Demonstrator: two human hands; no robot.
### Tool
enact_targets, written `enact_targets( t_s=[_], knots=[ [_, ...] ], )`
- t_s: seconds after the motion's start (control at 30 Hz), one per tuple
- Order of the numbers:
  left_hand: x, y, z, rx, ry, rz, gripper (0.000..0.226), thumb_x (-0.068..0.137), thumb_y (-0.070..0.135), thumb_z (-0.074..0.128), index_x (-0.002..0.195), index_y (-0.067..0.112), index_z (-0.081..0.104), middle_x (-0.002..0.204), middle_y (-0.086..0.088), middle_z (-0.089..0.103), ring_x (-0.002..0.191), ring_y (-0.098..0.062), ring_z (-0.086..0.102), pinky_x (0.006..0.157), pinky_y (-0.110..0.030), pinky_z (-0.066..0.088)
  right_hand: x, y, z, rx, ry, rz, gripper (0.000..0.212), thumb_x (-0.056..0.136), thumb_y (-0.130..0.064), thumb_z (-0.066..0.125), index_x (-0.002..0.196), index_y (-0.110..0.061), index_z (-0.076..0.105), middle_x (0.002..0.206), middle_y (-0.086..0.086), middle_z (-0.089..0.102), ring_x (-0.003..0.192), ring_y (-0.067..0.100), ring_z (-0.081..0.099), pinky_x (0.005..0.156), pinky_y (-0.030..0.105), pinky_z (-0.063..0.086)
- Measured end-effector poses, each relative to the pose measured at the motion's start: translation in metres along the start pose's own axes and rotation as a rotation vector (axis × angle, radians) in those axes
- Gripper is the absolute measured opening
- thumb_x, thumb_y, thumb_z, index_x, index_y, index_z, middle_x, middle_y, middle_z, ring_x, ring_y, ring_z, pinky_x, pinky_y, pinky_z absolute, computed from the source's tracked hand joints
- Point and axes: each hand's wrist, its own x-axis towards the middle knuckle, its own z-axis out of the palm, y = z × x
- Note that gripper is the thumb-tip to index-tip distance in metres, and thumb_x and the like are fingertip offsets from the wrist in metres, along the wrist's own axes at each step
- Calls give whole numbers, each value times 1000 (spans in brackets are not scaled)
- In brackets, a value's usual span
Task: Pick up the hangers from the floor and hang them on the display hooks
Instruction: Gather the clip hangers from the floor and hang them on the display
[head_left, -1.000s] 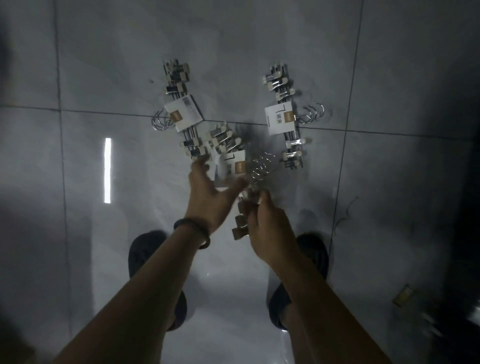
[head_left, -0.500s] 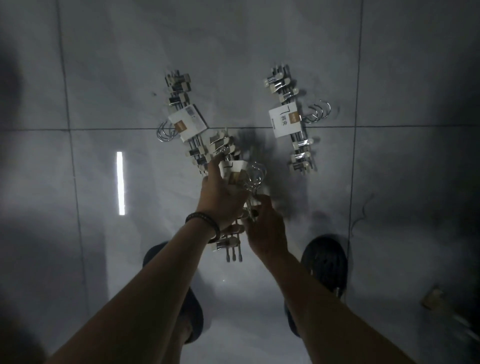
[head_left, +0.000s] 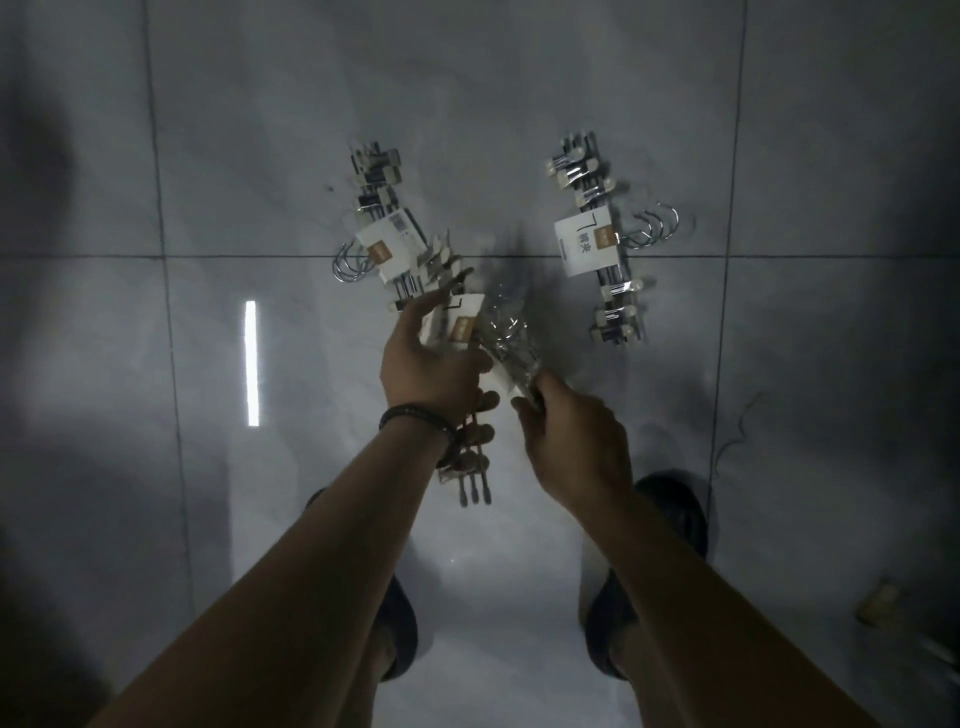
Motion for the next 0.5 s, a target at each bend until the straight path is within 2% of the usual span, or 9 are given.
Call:
enact_targets(
  t_s=[0.1,0.2,0.27,0.33,0.4,0.43,0.5],
  knots=[
    [0,19,-6,-115,-152,-225,67,80,-14,74,124,37,71,115,-9,70,79,-30,70,55,-33,58,-2,4,-12,-140,51,35,23,107,-37,54,122,-19,56,95,0,72,82,21,71,62,31,48],
    [0,35,-16,-100,-331,-342,70,86,-15,70,136,34,65,112,-8,66,77,-23,68,47,-29,57,-6,20,-9,-264,161,-43,26,103,-32,60,121,-14,57,87,5,69,66,22,65,53,29,43],
    [-4,35,-16,-78,-319,-285,67,88,-19,65,136,29,66,102,-5,63,62,-20,68,46,-29,59,-4,29,-5,-310,197,-70,26,102,-31,63,121,-13,57,82,6,65,58,18,55,50,26,38],
    [-4,28,-13,164,-213,-97,67,86,-16,65,128,35,72,110,-3,64,64,-22,70,53,-34,62,0,29,-1,-298,231,-91,28,100,-29,66,121,-12,58,78,6,63,55,16,47,49,25,33],
    [-2,26,-14,303,-139,6,65,85,-13,68,122,40,76,119,0,66,65,-19,71,54,-37,64,4,26,-1,-275,254,-119,30,98,-26,69,122,-12,58,81,8,66,57,21,56,50,27,40],
    [0,30,-16,271,-143,-14,63,84,-13,70,119,39,77,114,1,70,58,-15,70,52,-37,64,6,28,-1,-278,273,-144,29,98,-25,70,121,-12,58,82,10,68,60,24,60,51,28,45],
    [2,45,-20,134,-251,-185,48,89,-6,74,109,38,78,82,2,76,46,-10,64,49,-33,63,8,40,-4,-322,322,-212,26,98,-23,71,118,-11,61,79,11,66,60,26,59,53,30,45]
  ],
)
